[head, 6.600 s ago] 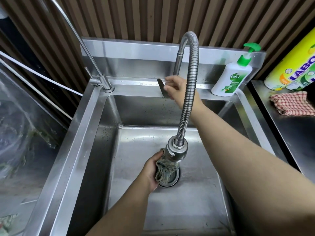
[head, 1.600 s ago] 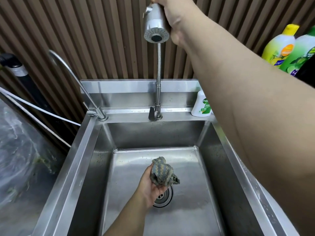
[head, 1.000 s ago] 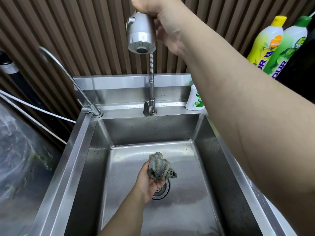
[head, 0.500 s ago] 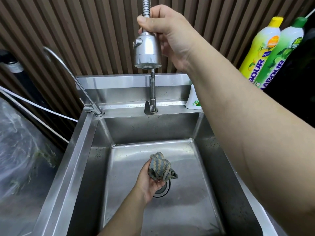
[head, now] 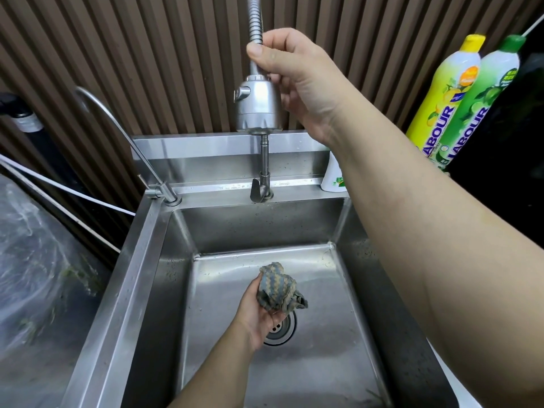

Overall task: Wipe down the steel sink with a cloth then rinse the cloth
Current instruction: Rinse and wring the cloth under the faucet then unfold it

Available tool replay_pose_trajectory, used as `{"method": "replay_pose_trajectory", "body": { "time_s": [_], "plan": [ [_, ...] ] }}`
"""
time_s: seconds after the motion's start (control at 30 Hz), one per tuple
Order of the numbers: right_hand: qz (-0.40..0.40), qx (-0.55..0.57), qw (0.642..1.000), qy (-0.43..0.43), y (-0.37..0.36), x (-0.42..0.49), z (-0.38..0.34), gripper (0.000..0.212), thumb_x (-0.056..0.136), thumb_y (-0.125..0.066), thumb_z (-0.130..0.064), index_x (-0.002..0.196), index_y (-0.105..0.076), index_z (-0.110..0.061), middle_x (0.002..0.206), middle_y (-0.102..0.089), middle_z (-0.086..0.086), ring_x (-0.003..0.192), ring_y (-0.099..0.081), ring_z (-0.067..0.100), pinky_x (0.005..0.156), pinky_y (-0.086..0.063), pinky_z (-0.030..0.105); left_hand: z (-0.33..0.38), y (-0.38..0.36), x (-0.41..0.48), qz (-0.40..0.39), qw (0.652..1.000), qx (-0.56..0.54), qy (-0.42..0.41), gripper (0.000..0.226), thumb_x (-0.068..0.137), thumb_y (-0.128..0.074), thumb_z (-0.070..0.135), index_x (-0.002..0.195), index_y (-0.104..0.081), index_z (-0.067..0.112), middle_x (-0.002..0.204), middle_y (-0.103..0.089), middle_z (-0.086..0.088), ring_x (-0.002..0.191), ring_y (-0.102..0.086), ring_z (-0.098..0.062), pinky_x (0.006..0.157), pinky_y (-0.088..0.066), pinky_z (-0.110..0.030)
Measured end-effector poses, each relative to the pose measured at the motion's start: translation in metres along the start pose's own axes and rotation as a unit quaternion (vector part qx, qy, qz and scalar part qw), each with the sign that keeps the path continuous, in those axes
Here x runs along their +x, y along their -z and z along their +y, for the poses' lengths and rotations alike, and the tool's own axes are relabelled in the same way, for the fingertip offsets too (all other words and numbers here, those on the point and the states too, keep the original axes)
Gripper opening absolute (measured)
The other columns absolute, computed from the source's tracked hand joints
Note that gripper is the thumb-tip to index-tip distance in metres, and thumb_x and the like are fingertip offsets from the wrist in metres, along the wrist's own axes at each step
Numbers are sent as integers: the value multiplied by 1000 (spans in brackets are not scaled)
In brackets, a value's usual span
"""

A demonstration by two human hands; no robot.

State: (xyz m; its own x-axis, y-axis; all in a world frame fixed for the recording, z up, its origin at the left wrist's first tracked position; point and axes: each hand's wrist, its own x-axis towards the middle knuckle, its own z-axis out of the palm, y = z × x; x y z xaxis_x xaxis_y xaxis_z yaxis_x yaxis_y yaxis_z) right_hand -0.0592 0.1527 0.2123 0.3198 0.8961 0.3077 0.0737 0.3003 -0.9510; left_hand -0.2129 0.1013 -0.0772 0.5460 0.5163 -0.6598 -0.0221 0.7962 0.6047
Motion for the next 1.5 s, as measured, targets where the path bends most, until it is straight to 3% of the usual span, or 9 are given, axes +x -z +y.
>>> {"method": "replay_pose_trajectory", "body": {
  "time_s": [0.13,0.33,0.53,0.67,0.9,1.03,1.23,1.37,1.5],
  "plan": [
    [23,24,999,-4,8,-42,16,7,88,-60,-26,89,-56,-21,76,-58,-7,67,-50,9,68,-42,25,2,2,2,-18,1000,-13,-1,44,93,-43,41,102,-66,4,81,-74,-11,66,-70,-21,56,-57,-28],
    [78,-65,967,-233,24,-132,135,4,91,-58,-20,93,-58,-17,85,-60,-5,75,-51,10,68,-38,25,5,6,4,-22,1000,-8,-3,47,92,-42,45,109,-64,6,84,-74,-9,69,-69,-21,59,-54,-27],
    [-61,-103,919,-376,5,-202,216,43,95,-54,-32,136,-43,-33,125,-58,-5,114,-54,11,93,-42,16,-1,9,15,10,1000,-14,-16,56,91,-46,48,132,-45,10,112,-68,-15,85,-70,-23,61,-56,-31],
    [-76,-120,909,-391,-5,-208,244,72,88,-61,-33,147,-19,-37,145,-43,1,130,-43,15,112,-33,37,1,5,16,-19,996,79,21,54,93,-33,57,116,-63,18,109,-70,-6,99,-65,-20,77,-51,-33],
    [21,-178,915,-361,-14,-202,255,44,77,-66,2,115,-53,-15,104,-64,7,98,-62,23,88,-52,34,-1,1,22,14,975,222,9,35,97,-31,37,82,-59,21,89,-63,0,80,-54,-10,69,-40,-20],
    [23,-129,895,-426,0,-200,271,41,72,-64,10,104,-58,-15,100,-66,13,95,-63,29,86,-55,42,8,14,22,57,957,285,7,29,101,-29,34,103,-52,17,97,-60,-4,77,-52,-11,64,-38,-22],
    [-80,-58,878,-468,3,-200,280,37,74,-54,18,93,-54,-14,78,-59,3,67,-56,11,51,-47,16,1,34,34,7,965,263,0,20,87,-62,32,100,-53,19,93,-65,-2,74,-61,-16,58,-46,-26],
    [-161,-98,860,-475,-4,-203,295,66,60,-73,-2,119,-50,-20,110,-65,5,99,-63,17,88,-53,33,-4,37,41,66,965,254,-25,10,86,-64,15,84,-54,13,80,-64,-8,66,-60,-18,52,-46,-23],
    [0,74,856,-512,8,-209,291,44,89,-57,-45,128,-46,-27,118,-63,0,97,-61,15,70,-51,28,-5,40,49,76,988,125,-51,4,90,-55,6,87,-55,10,81,-64,-12,73,-62,-25,62,-51,-32]
  ]
}}
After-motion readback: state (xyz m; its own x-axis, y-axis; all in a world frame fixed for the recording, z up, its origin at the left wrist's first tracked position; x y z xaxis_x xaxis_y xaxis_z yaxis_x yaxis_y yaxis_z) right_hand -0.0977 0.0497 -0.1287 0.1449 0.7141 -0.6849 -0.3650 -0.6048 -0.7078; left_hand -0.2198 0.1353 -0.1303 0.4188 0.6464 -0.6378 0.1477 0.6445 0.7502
